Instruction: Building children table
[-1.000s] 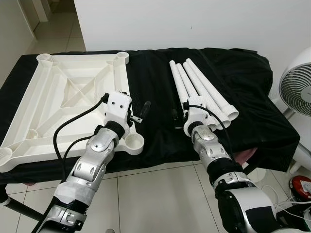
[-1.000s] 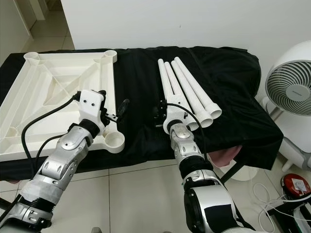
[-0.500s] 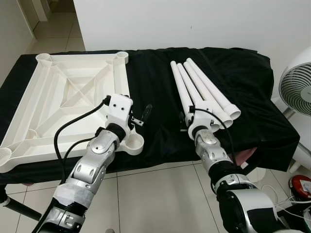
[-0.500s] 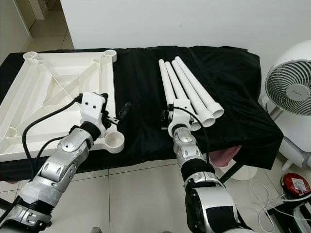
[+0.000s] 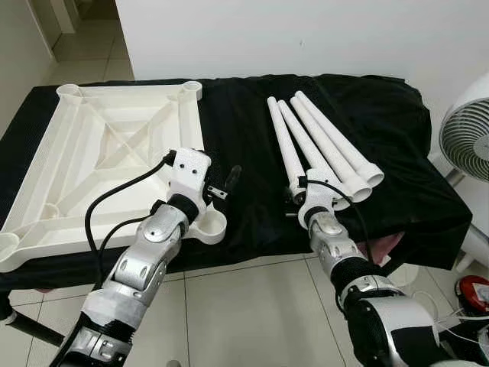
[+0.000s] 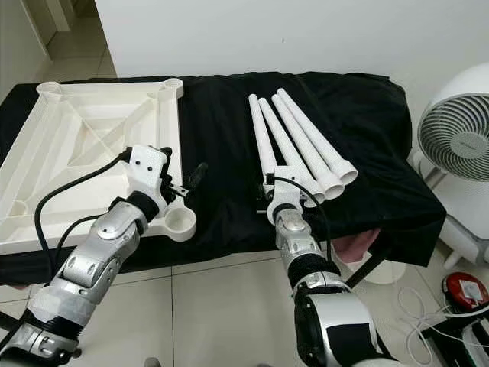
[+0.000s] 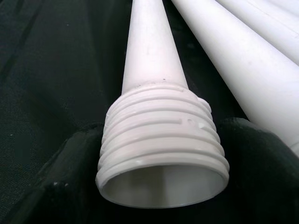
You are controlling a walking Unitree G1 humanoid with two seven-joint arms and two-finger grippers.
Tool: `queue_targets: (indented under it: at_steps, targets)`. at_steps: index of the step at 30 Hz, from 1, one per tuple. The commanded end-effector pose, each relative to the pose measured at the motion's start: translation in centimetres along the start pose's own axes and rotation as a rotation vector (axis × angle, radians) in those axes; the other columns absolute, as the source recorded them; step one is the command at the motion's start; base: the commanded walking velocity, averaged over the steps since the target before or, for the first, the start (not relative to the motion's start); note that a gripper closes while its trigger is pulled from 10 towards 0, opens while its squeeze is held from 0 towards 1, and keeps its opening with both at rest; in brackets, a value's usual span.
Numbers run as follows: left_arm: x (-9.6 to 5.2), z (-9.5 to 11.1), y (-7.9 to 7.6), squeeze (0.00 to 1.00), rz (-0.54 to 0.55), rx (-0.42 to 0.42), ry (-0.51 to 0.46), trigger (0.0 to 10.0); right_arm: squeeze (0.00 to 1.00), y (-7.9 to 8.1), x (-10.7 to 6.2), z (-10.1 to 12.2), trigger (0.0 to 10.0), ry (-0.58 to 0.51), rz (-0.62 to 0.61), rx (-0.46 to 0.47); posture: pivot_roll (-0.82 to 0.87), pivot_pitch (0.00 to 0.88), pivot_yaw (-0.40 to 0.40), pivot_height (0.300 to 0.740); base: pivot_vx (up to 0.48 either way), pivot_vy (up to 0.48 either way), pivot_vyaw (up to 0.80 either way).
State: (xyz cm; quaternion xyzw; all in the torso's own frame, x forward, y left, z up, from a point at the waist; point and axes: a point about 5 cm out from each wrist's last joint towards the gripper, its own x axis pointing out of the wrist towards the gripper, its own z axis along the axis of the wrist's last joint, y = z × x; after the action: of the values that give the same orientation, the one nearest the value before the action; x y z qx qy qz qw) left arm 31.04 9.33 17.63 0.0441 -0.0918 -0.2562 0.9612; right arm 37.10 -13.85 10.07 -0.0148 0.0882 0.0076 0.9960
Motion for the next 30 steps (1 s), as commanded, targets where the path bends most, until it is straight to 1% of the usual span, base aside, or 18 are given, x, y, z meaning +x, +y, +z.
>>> queue_targets:
  at_steps: [1,3,4,5,6,11,13,16,20,21,22,23,24,25,26,27,29,30]
  targets:
    - [-0.2,0.0,-1.2,0.00,-0.200,0.004,0.011,10.0,0.00,-0.3,0.2,0.2,10.0,-0.007,0.002,-0.018,-0.03,0.000,0.006,0.740,0.000,0.000,0.00]
    - [-0.1,0.1,-1.1,0.00,-0.199,0.006,0.011,10.0,0.00,-0.4,0.2,0.4,10.0,-0.021,0.010,-0.027,-0.03,0.000,0.009,0.740,0.000,0.000,0.00]
    - [-0.1,0.1,-1.1,0.00,-0.198,0.008,0.011,10.0,0.00,-0.4,0.3,0.6,6.2,-0.029,0.021,-0.021,-0.03,0.000,0.012,0.740,0.000,0.000,0.00]
    - [-0.1,0.1,-1.1,0.00,-0.198,0.008,0.011,10.0,0.00,-0.4,0.3,0.6,6.2,-0.029,0.021,-0.021,-0.03,0.000,0.012,0.740,0.000,0.000,0.00]
    - [0.0,0.2,-1.1,0.00,-0.199,0.010,0.012,10.0,0.00,-0.4,0.3,0.8,0.0,-0.044,0.038,-0.013,-0.03,0.000,0.016,0.740,0.000,0.000,0.00]
    - [0.2,0.2,-1.3,0.00,-0.204,0.010,0.011,10.0,0.00,-0.3,0.3,1.0,0.0,-0.061,0.059,-0.018,-0.03,0.000,0.014,0.740,0.000,0.000,0.00]
    - [0.3,0.3,-1.5,0.00,-0.213,0.014,0.009,10.0,0.00,-0.2,0.3,1.0,0.0,-0.066,0.068,0.005,-0.03,0.000,0.014,0.740,0.000,0.000,0.00]
    - [0.5,0.4,-1.7,0.00,-0.240,-0.027,0.013,10.0,0.00,-0.2,0.2,0.9,0.0,-0.093,0.080,0.012,-0.03,0.000,0.013,0.740,0.000,0.000,0.00]
    - [0.6,0.3,-1.8,0.00,-0.264,-0.054,0.018,10.0,0.00,-0.3,0.0,0.9,0.0,-0.120,0.077,0.012,-0.03,0.000,0.014,0.740,0.000,0.000,0.00]
    - [0.7,0.4,-1.8,0.07,-0.272,-0.063,0.019,10.0,0.00,-0.4,-0.1,1.0,0.0,-0.143,0.078,0.022,-0.04,0.000,0.015,0.740,0.000,0.000,0.00]
    - [0.7,0.4,-1.8,0.07,-0.272,-0.063,0.019,10.0,0.00,-0.4,-0.1,1.0,0.0,-0.143,0.078,0.022,-0.04,0.000,0.015,0.740,0.000,0.000,0.00]
    - [0.8,0.4,-1.8,1.00,-0.286,-0.100,0.024,10.0,0.00,-0.5,-0.2,1.3,0.0,-0.189,0.075,0.020,-0.04,0.000,0.016,0.740,0.000,0.000,0.00]
    - [0.8,0.4,-1.8,1.00,-0.286,-0.100,0.024,10.0,0.00,-0.5,-0.2,1.3,0.0,-0.189,0.075,0.020,-0.04,0.000,0.016,0.740,0.000,0.000,0.00]
    - [0.9,0.5,-1.7,1.00,-0.304,-0.128,0.025,10.0,0.00,-0.4,-0.4,1.6,10.0,-0.226,0.087,0.023,-0.04,0.000,0.018,0.740,0.000,0.000,0.00]
    - [0.9,0.6,-1.7,1.00,-0.329,-0.171,0.026,10.0,0.00,-0.3,-0.6,2.0,10.0,-0.278,0.100,0.019,-0.05,0.000,0.023,0.740,0.000,0.000,0.00]
    - [0.9,0.6,-1.7,1.00,-0.329,-0.171,0.026,10.0,0.00,-0.3,-0.6,2.0,10.0,-0.278,0.100,0.019,-0.05,0.000,0.023,0.740,0.000,0.000,0.00]
    - [1.2,0.8,-1.6,1.00,-0.356,-0.245,0.049,10.0,0.00,0.0,-1.2,2.7,10.0,-0.379,0.127,-0.014,-0.06,0.000,0.029,0.740,0.000,0.000,0.00]
    - [1.2,0.8,-1.6,1.00,-0.356,-0.245,0.049,10.0,0.00,0.0,-1.2,2.7,10.0,-0.379,0.127,-0.014,-0.06,0.000,0.029,0.740,0.000,0.000,0.00]
